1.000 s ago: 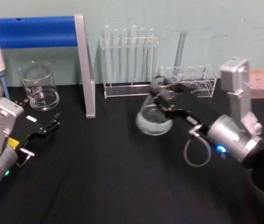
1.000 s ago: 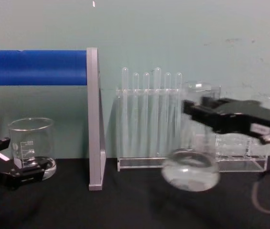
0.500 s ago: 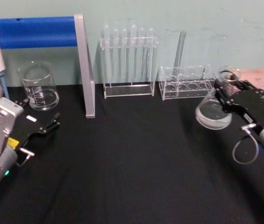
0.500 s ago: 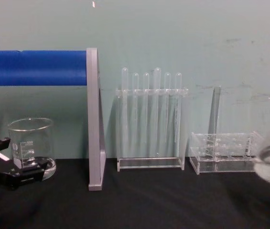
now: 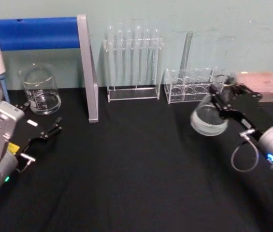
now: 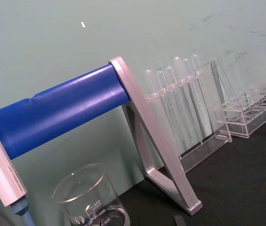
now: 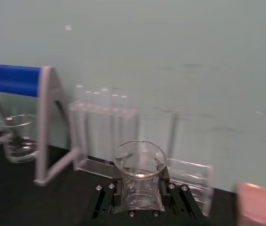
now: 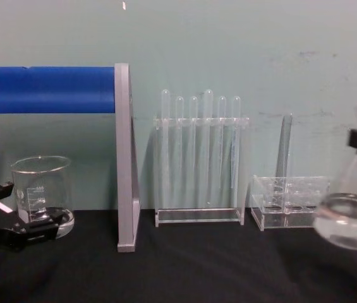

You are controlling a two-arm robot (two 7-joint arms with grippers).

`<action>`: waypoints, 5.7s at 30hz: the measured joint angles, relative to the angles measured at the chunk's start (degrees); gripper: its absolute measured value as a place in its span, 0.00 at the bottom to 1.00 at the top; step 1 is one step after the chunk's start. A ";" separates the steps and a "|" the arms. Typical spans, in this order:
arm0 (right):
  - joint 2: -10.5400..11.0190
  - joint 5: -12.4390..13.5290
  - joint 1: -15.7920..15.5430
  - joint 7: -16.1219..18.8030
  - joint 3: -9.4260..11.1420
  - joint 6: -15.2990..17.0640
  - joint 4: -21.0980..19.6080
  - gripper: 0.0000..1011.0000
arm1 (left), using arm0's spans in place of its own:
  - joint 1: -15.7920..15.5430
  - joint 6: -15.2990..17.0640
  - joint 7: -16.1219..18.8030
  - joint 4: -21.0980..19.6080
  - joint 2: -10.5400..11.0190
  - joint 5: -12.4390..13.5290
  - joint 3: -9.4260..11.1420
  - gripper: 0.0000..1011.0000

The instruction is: Grasp the erlenmeyer flask with one hand, shake it three times, then place it back.

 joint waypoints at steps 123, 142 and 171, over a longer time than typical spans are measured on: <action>5.47 10.06 16.37 23.17 -23.37 -3.84 18.55 0.44 | 0.00 0.00 0.00 0.00 0.00 0.00 0.00 0.99; 5.75 9.67 16.86 24.23 -23.98 -4.19 19.19 0.44 | 0.00 0.00 0.00 0.00 0.00 0.00 0.00 0.99; 5.71 9.50 16.65 23.80 -23.81 -3.90 19.00 0.58 | 0.00 0.00 0.00 0.00 0.00 0.00 0.00 0.99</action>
